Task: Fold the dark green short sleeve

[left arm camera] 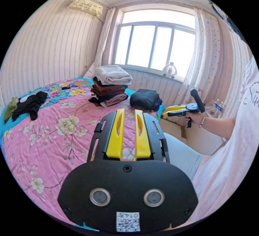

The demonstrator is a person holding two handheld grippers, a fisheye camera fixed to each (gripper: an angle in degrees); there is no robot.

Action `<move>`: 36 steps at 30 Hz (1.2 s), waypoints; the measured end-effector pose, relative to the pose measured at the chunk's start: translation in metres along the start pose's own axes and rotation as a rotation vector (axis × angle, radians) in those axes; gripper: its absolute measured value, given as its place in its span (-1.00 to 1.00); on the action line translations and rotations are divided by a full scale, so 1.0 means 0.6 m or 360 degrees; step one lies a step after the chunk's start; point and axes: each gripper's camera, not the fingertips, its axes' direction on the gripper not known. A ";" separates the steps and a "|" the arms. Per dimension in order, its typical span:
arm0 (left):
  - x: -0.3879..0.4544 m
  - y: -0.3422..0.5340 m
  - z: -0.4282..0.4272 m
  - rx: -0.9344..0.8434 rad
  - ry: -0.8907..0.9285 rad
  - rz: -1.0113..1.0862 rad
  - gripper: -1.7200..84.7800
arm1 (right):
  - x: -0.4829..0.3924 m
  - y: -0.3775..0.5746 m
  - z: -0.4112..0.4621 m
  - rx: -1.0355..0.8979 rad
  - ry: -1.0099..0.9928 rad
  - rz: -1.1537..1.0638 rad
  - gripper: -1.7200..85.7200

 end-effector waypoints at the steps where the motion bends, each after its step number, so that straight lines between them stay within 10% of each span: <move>1: 0.001 -0.011 0.032 -0.0036 0.0022 0.0003 -0.81 | 0.018 0.001 0.000 -0.0001 -0.0003 0.0028 -0.60; 6: -0.002 -0.092 0.308 -0.0493 0.0171 -0.0170 -0.79 | 0.142 -0.038 0.009 -0.0008 -0.0026 0.0140 -0.58; 21: -0.035 -0.244 0.712 -0.0688 0.0422 -0.0776 -0.67 | 0.435 -0.123 0.009 0.0087 -0.0340 0.0775 -0.84; 36: -0.084 -0.282 0.567 -0.0159 0.0932 -0.0846 -0.98 | 0.419 -0.136 -0.228 0.0444 -0.0650 0.0308 -0.97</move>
